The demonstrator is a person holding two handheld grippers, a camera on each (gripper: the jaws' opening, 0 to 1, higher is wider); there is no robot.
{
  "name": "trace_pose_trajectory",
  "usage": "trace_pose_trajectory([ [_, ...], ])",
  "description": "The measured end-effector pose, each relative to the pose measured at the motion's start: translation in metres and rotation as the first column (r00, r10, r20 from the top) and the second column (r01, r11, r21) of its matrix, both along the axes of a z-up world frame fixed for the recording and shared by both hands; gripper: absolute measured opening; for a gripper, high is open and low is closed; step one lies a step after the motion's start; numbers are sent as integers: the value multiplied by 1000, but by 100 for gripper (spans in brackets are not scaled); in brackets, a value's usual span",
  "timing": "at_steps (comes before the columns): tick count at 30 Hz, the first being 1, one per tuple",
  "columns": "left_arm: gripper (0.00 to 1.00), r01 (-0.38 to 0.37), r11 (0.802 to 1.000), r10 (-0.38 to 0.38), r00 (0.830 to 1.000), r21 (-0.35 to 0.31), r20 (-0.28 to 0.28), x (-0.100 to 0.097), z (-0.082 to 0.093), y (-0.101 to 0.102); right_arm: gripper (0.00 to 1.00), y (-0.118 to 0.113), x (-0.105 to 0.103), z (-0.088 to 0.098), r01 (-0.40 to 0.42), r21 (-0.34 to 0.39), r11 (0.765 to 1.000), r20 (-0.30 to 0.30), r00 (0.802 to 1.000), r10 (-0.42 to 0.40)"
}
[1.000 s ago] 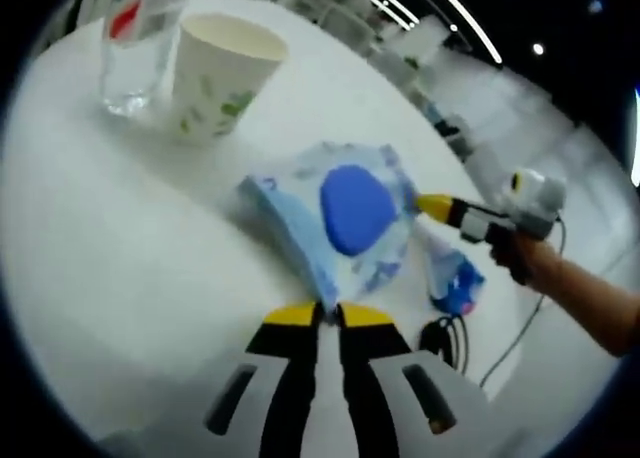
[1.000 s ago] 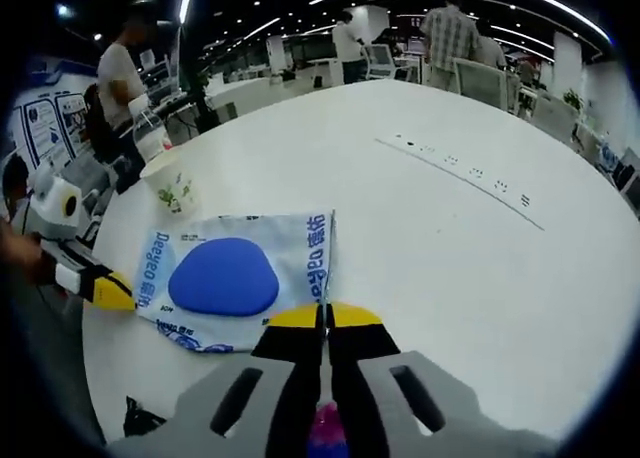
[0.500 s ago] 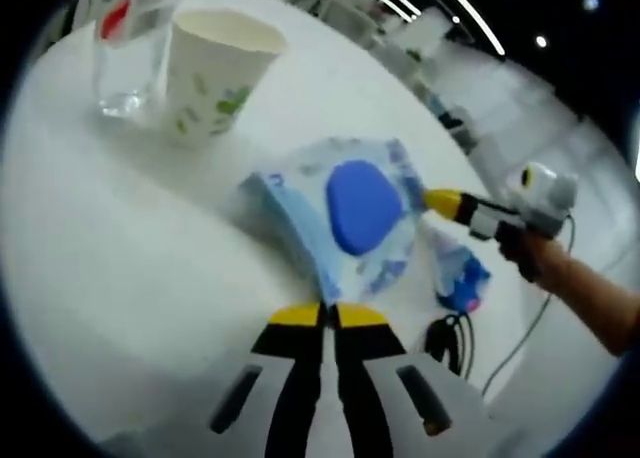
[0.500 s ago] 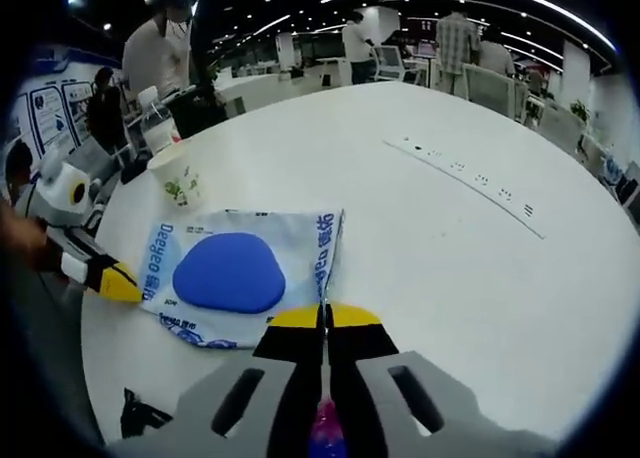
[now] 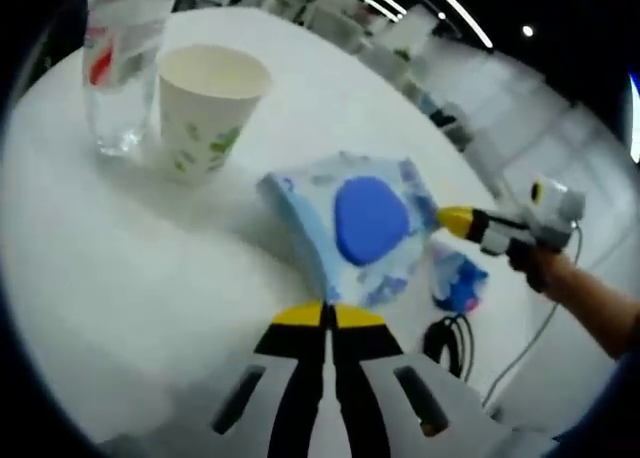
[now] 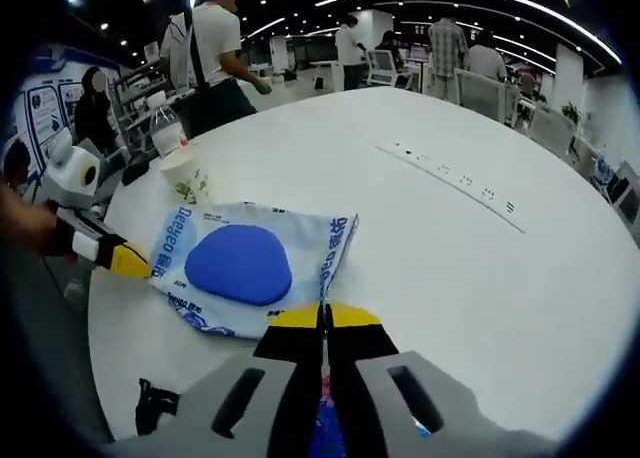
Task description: Arrange the tabletop items into an orderly group along one side of the table until the central work area is clear of visible clutter.
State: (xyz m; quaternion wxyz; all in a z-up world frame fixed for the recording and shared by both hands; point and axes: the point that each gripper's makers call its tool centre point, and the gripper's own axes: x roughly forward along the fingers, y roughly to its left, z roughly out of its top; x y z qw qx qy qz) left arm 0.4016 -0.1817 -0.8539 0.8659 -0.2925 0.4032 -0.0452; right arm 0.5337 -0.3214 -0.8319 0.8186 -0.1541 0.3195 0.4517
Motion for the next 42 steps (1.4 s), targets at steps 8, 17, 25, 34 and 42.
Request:
trace_pose_trajectory([
  [8, 0, 12, 1000, -12, 1000, 10, 19, 7, 6, 11, 1, -6, -14, 12, 40, 21, 999, 11, 999, -40],
  [17, 0, 16, 999, -17, 999, 39, 34, 11, 5, 26, 1, -6, -34, 15, 97, 58, 994, 1, 995, -98],
  [25, 0, 28, 998, -30, 999, 63, 35, 18, -2, 46, 1, -1, -57, 8, 135, 81, 987, -26, 991, -134],
  [34, 0, 40, 996, -43, 999, 77, 33, 22, -5, 54, 1, -1, -68, -7, 208, 94, 974, -86, 976, -200],
  [42, 0, 47, 995, -50, 998, 92, 36, 23, -6, 55, 3, -3, -78, -24, 214, 47, 976, -94, 973, -209],
])
